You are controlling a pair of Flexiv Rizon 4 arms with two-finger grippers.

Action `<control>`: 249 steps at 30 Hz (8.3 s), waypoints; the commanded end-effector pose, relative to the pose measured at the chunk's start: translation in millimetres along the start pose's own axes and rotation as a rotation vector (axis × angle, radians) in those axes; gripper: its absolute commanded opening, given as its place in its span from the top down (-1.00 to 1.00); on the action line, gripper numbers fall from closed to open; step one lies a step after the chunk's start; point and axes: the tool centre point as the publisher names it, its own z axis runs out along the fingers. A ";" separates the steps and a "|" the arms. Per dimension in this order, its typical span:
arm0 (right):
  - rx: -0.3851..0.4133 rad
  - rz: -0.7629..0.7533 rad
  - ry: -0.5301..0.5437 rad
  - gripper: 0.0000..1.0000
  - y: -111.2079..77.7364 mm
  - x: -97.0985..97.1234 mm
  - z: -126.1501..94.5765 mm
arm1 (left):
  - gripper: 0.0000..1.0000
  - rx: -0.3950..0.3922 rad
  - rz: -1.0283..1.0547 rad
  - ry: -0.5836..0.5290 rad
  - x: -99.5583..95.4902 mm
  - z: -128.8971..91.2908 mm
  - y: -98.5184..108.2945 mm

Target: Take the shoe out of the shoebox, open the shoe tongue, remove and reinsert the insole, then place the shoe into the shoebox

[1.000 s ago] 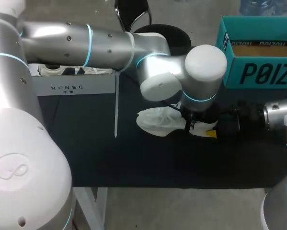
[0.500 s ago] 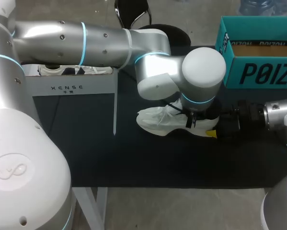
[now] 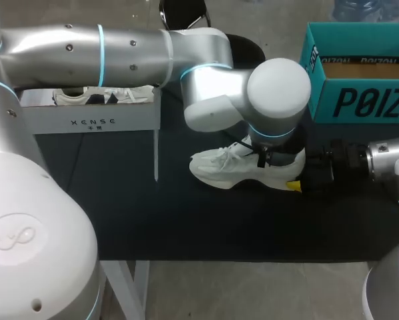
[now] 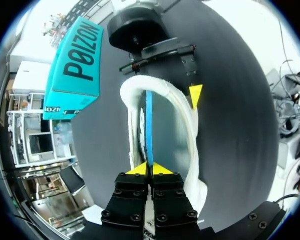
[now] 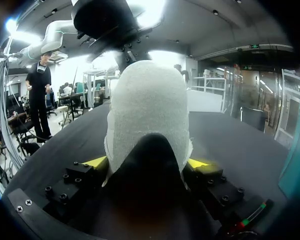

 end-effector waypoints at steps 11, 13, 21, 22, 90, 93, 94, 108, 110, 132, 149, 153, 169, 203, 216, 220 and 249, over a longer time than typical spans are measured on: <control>0.004 0.000 -0.001 1.00 -3.2 0.6 2.7 | 1.00 0.101 -0.011 -0.001 1.4 -42.5 2.8; 0.004 0.000 -0.001 1.00 -3.2 0.6 2.7 | 1.00 0.113 -0.001 0.000 4.0 -43.1 -4.0; 0.004 0.000 -0.001 1.00 -3.2 0.6 2.7 | 1.00 0.168 0.050 -0.004 8.2 -46.8 -37.6; 0.004 0.000 -0.001 1.00 -3.2 0.6 2.7 | 1.00 0.171 0.050 -0.002 8.0 -48.0 -40.5; 0.004 0.000 -0.001 1.00 -3.2 0.6 2.7 | 0.53 0.193 -0.067 0.031 -5.2 -10.8 -72.3; 0.004 0.000 -0.001 1.00 -3.2 0.6 2.7 | 0.50 0.198 -0.068 0.012 -6.3 -13.3 -70.4; 0.004 0.000 -0.001 1.00 -3.2 0.6 2.7 | 0.47 0.201 -0.068 0.003 -5.7 -14.2 -69.7; 0.004 0.000 -0.001 1.00 -3.2 0.6 2.7 | 0.68 0.206 -0.116 -0.081 -0.8 -10.5 -59.0; 0.004 0.000 -0.001 1.00 -3.2 0.6 2.7 | 0.74 0.205 -0.118 -0.081 -1.3 -8.8 -58.3; 0.004 0.000 -0.001 1.00 -3.2 0.6 2.7 | 1.00 0.349 -0.093 -0.065 -7.1 -60.0 -83.7; 0.004 0.000 -0.001 1.00 -3.2 0.6 2.7 | 1.00 0.910 -0.086 0.200 -21.3 -263.2 -117.8; 0.004 0.000 -0.001 1.00 -3.2 0.6 2.7 | 1.00 0.926 -0.158 0.257 -29.4 -272.0 -86.2; 0.004 0.000 -0.001 1.00 -3.2 0.6 2.7 | 1.00 0.890 -0.595 0.375 -40.7 -230.8 72.0; 0.004 0.000 -0.001 1.00 -3.2 0.6 2.7 | 1.00 1.265 -0.711 0.491 -72.0 -280.5 112.9; 0.004 0.000 -0.001 1.00 -3.2 0.6 2.7 | 1.00 1.249 -0.657 0.481 -73.5 -284.8 110.8; 0.004 0.000 -0.001 1.00 -3.2 0.6 2.7 | 1.00 1.249 -0.657 0.481 -73.5 -284.8 110.8; 0.435 0.042 -0.138 -1.00 34.2 9.3 -99.4 | 1.00 1.249 -0.657 0.481 -73.5 -284.8 110.8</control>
